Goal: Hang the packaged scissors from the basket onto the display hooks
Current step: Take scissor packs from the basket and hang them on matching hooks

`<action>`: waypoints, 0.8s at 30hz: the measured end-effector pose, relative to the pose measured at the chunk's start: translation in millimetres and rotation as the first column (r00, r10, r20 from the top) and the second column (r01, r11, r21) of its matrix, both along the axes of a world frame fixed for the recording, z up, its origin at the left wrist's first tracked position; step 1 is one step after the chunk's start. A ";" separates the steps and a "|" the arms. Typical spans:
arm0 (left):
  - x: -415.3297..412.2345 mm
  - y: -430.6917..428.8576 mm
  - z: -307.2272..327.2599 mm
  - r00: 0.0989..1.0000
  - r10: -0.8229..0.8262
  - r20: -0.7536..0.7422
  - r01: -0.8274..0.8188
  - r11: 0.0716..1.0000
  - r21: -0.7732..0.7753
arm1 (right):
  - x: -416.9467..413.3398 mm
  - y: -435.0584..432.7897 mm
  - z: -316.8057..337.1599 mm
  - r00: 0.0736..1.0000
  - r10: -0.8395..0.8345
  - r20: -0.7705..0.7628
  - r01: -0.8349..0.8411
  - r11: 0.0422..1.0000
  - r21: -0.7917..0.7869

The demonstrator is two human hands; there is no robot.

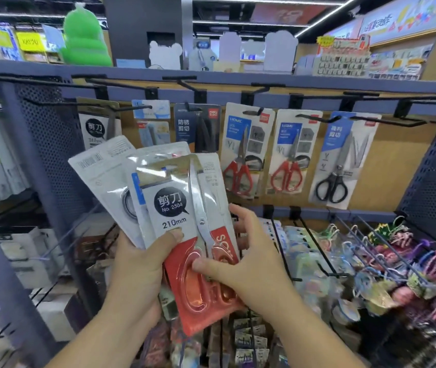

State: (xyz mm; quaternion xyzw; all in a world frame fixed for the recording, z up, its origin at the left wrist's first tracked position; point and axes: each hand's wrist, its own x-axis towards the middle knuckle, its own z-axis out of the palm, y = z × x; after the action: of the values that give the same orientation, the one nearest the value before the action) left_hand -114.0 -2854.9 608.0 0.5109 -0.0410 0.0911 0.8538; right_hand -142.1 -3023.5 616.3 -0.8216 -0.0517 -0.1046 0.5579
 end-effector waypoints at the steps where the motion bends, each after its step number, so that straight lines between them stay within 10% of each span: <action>1: -0.3 -3.5 -0.3 1.000 -0.006 0.009 0.006 1.000 -0.004 | 0.3 0.3 -4.3 1.000 -0.022 -0.010 0.022 1.000 0.015; 13: -9.6 -3.8 -9.2 0.995 -0.091 -0.033 0.089 0.995 -0.054 | -5.0 -5.4 -19.0 0.995 0.075 -0.064 -0.029 0.841 0.541; 24: -20.1 55.5 -17.3 0.982 0.185 0.031 -0.186 0.982 0.036 | 30.3 23.6 -13.4 0.995 0.088 -0.052 -0.051 0.870 0.491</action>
State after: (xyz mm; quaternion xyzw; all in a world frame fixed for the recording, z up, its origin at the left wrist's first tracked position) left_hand -134.1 -2799.4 590.8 0.5275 -0.0069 0.1765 0.8310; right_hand -111.9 -2999.9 602.9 -0.6549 -0.0330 -0.0642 0.7523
